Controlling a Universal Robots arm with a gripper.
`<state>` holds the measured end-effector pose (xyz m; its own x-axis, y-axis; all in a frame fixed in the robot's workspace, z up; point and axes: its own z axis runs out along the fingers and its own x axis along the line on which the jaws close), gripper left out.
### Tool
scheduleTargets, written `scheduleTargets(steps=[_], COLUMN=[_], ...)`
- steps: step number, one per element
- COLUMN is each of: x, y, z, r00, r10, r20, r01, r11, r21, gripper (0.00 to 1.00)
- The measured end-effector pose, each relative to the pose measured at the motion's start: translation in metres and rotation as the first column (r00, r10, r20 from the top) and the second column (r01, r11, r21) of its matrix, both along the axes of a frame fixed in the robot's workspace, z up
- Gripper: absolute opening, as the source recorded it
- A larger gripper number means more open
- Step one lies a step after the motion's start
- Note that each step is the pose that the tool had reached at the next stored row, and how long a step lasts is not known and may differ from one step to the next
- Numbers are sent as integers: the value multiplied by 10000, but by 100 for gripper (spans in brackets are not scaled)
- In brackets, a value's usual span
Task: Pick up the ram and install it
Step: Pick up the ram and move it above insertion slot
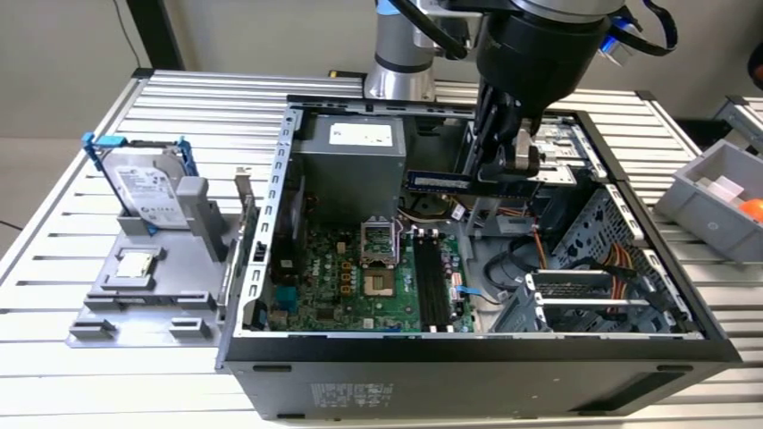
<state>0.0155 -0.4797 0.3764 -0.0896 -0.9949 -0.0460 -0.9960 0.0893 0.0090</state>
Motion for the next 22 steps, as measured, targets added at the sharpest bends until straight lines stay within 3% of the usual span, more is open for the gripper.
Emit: scheduleTargets(steps=[22], x=[0], y=[0], z=[0], r00=[10000], r10=[0], r20=[0], r01=[0], r11=[10000], r21=[-5], gripper=[0])
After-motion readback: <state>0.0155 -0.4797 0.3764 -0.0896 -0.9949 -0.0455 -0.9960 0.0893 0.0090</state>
